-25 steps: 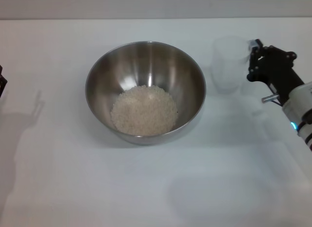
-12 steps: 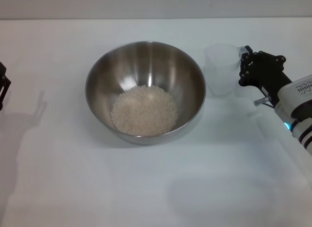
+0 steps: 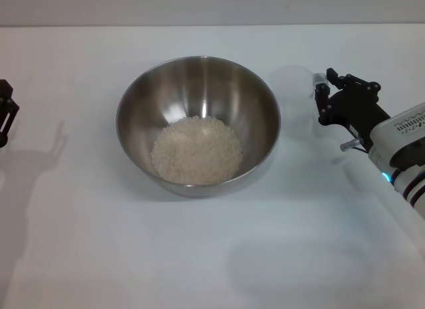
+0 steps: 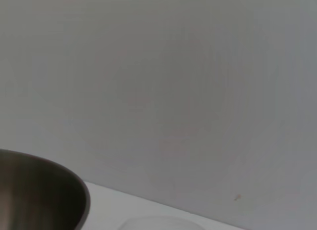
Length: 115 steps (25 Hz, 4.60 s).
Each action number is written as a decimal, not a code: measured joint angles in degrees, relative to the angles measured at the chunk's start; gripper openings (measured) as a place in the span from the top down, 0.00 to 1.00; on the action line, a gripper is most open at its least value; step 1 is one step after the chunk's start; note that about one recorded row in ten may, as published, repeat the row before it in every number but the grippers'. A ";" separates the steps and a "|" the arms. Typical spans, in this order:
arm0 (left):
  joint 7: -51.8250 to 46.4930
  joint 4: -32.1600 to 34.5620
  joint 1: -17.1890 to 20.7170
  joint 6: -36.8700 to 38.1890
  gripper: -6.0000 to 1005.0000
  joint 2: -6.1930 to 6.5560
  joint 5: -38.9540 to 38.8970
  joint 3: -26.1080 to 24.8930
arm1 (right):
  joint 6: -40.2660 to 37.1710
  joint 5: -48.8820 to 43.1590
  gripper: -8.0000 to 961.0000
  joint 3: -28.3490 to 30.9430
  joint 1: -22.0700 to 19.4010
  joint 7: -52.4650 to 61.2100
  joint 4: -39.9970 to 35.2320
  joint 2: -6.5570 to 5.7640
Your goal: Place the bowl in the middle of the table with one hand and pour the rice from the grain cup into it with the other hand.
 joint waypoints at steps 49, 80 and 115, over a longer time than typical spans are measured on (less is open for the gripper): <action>0.12 1.70 -4.34 -4.86 0.17 0.17 -0.23 -2.04 | -28.83 0.83 0.12 5.61 -16.47 0.37 2.46 0.16; 0.71 1.47 -4.90 -12.45 0.17 0.12 -3.26 -4.03 | -31.67 2.30 0.12 6.56 -15.31 0.00 0.19 0.20; -2.44 1.07 -2.43 -10.26 0.17 0.08 -2.69 -2.90 | -32.54 2.28 0.12 7.70 -15.68 0.46 0.20 0.21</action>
